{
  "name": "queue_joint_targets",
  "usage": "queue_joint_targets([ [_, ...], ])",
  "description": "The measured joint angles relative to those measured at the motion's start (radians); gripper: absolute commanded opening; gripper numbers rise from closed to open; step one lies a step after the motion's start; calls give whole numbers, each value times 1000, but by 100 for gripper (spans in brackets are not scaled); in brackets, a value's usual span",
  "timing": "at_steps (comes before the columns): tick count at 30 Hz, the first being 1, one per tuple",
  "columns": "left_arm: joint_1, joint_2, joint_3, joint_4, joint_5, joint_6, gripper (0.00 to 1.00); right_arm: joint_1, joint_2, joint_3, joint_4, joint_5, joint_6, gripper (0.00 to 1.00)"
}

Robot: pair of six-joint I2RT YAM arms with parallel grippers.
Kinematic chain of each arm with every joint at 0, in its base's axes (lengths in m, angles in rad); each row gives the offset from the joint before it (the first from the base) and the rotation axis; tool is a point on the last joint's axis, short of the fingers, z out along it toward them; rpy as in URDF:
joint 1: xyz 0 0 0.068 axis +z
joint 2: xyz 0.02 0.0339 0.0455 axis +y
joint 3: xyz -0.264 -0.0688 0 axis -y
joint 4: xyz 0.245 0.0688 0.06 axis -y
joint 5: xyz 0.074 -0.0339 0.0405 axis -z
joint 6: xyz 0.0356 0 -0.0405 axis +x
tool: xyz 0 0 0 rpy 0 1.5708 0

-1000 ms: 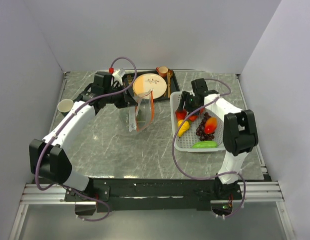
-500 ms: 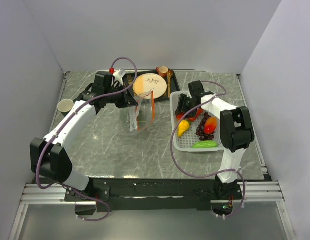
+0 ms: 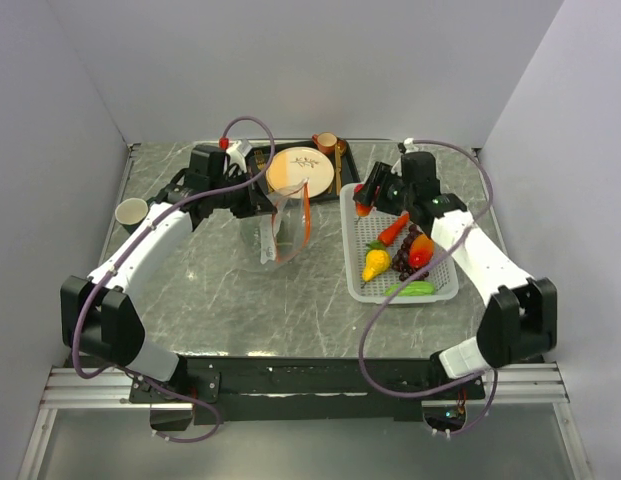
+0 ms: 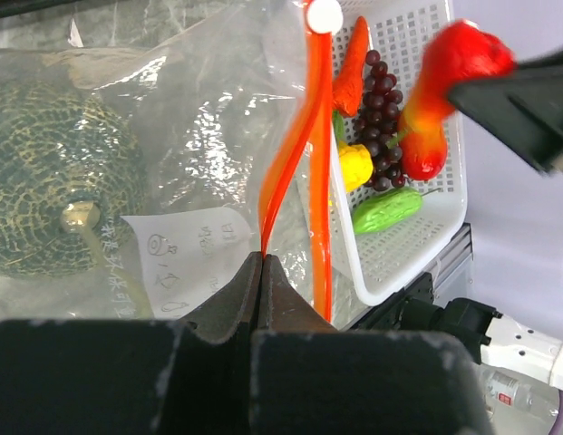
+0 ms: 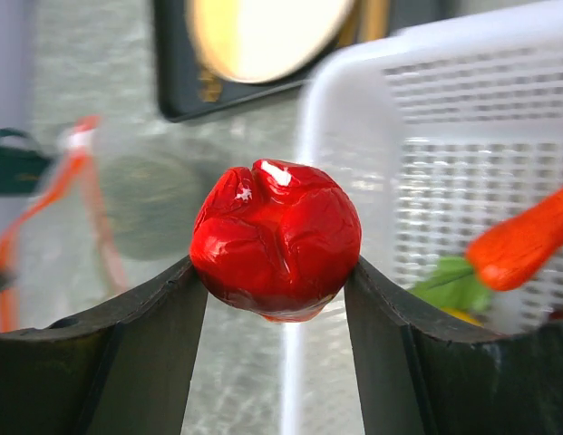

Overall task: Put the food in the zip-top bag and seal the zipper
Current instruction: Pick up the fake fruit from the bin, then place the fake fruit in the zipper food storage bag.

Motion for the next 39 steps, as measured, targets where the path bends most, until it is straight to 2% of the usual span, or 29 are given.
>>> queue_joint_targets([
  [6,0,-1,-10,2,0,-8,1,154,-114,-116,140,44,114,32],
  [15,0,-21,-23,19,0,-22,1,386,-115,-142,362,150,217,32],
  [24,0,-34,-21,42,-23,-53,1,450,7,-138,439,225,247,33],
  [35,0,-79,-16,64,-64,-84,1,504,135,-74,486,208,238,42],
  [39,0,-85,-16,63,-83,-87,1,504,162,-36,479,173,228,42],
])
